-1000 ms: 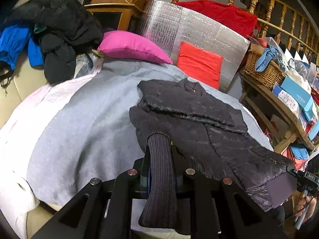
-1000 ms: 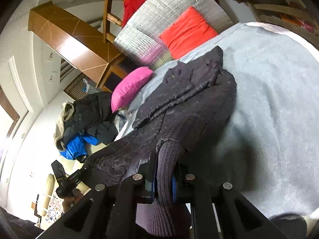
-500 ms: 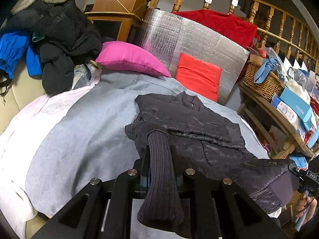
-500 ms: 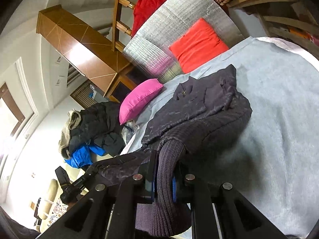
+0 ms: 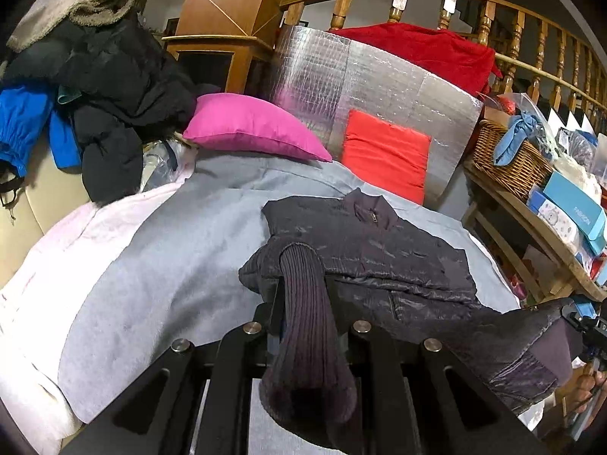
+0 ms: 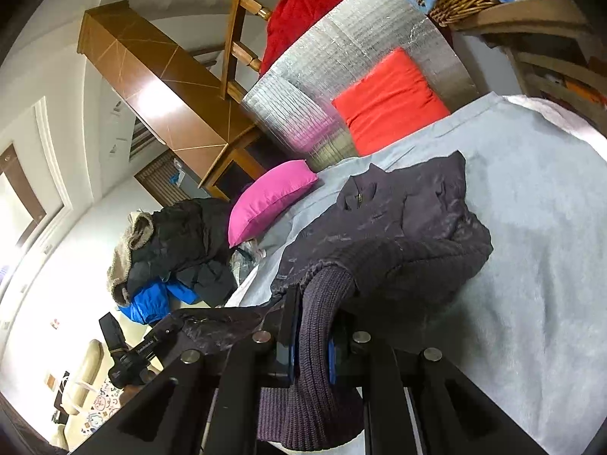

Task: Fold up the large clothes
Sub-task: 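Lift the held hem with both grippers and fold it toward the collar, then carry the hem over the jacket body toward the collar with both grippers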

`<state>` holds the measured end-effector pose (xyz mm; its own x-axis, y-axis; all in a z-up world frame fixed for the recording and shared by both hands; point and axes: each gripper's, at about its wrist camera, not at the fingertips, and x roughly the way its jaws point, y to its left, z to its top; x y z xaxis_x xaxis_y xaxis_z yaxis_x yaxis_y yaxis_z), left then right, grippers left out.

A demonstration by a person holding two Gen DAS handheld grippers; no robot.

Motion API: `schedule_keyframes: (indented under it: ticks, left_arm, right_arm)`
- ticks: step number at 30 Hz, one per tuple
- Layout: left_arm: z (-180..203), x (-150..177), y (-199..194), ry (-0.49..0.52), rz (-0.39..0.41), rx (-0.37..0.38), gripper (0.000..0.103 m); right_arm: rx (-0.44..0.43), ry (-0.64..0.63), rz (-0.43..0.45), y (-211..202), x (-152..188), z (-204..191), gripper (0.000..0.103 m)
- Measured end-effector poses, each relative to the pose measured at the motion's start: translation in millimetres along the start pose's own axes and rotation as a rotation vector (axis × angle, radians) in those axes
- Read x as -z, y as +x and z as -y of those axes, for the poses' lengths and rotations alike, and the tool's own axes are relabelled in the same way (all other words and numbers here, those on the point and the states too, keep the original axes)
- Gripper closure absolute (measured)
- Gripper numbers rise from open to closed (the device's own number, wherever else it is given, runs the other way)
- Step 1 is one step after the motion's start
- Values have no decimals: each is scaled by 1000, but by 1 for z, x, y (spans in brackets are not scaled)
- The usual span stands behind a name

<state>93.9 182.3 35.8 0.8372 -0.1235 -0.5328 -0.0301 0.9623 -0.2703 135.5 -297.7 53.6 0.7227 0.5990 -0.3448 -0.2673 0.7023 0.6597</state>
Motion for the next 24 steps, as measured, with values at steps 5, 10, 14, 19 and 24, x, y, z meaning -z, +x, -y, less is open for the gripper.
schedule_keyframes:
  ticks: [5,10,14,19,24]
  left_arm:
    - [0,-7,2,-1,8,0,87]
    - [-3,-12,4,-2,14,-4,87]
    - [-2,-16,7,-1,19,-6,87]
    - [0,-22,11,8,28,-13,87]
    - [2,-29,18,17,31,-24,87]
  right_arm:
    - [8,-7,11,3,-9,-3,91]
    - [17,-9,21,5,-17,-3,91]
    - [21,-16,25,8,-24,-4,91]
    - [24,-27,28,13,-33,-7,91]
    - [25,-37,31,21,-43,-7,91]
